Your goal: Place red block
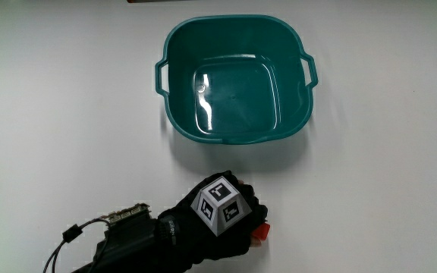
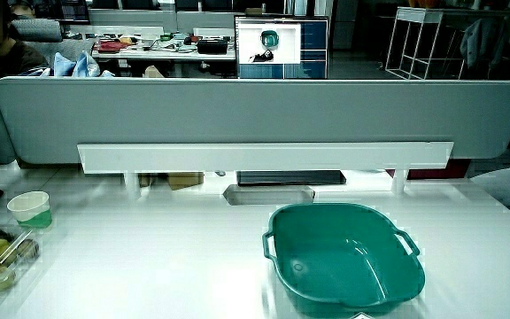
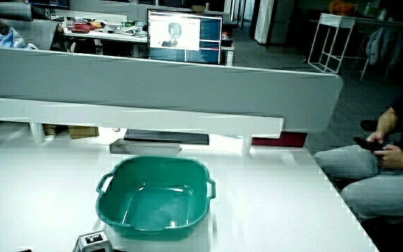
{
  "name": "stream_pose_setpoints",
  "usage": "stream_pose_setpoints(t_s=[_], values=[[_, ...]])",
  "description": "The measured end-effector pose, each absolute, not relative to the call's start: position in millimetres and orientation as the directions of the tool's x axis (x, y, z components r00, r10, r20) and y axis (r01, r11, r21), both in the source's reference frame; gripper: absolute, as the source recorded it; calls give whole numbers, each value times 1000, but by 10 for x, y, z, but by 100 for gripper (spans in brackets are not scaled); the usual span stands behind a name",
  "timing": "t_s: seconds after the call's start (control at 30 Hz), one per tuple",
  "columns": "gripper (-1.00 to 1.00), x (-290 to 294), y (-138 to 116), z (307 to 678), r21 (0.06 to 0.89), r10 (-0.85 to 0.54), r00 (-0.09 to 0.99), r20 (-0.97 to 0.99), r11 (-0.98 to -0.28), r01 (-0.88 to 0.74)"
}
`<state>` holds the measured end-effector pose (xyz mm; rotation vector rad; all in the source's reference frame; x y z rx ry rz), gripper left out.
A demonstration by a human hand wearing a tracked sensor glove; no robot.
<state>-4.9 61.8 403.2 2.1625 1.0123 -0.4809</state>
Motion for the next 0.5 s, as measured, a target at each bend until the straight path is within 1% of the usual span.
stream_pose_setpoints(t_s=[0.3,0.33,0.5], values=[[0,-85,649,4084,430,518,628,-580,-460,777],[0,-90,658,4113,442,502,632,-590,-455,773],[0,-92,674,4120,428,502,624,-598,-458,779]])
